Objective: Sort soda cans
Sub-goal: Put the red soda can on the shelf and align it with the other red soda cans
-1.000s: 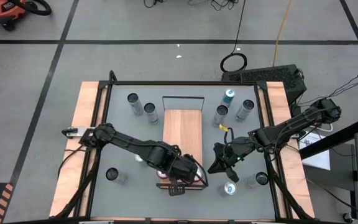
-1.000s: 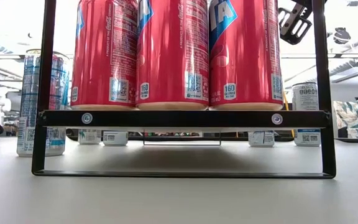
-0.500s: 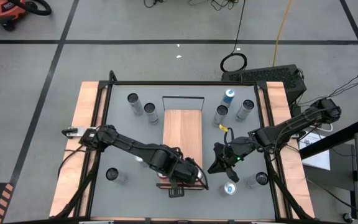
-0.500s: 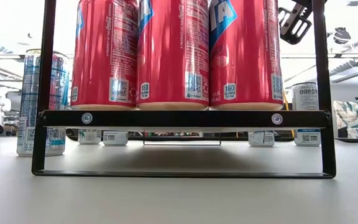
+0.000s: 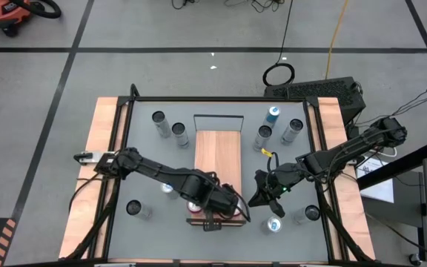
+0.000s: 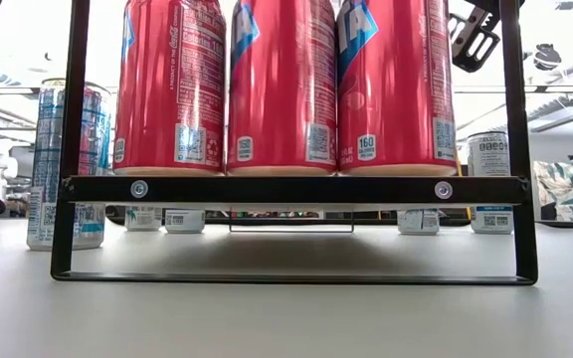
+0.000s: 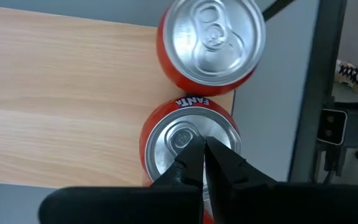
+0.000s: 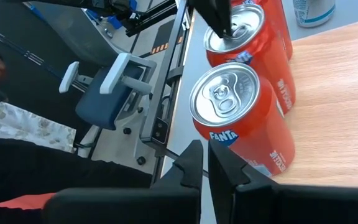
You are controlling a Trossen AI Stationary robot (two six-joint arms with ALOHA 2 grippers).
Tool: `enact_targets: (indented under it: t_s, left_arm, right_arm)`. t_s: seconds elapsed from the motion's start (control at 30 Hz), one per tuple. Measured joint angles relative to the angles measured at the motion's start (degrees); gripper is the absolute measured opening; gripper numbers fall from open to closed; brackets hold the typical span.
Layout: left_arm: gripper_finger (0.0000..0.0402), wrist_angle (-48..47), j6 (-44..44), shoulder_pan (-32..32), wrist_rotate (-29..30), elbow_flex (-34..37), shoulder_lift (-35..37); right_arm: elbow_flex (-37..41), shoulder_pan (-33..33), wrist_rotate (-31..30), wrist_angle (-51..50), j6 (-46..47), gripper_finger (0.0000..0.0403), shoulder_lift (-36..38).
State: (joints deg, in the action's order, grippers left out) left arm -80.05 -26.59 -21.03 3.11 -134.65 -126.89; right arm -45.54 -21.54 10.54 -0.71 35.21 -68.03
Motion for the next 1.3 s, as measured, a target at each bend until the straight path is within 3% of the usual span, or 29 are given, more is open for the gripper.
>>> enact_targets:
  t_s: [0.5,1.3]
  left_arm:
    - [0.0006,0.0,0.0,0.5,-1.1,0.0,0.0]
    - [0.0006,-1.2,-6.7,0.3,-3.1,-0.2,3.4]
  right_arm:
    - [0.0,0.0,-0.5,4.2,0.6,0.0000,0.0]
    - [0.0,-3.3,-9.4,12.8,1.7,0.0000,-6.0]
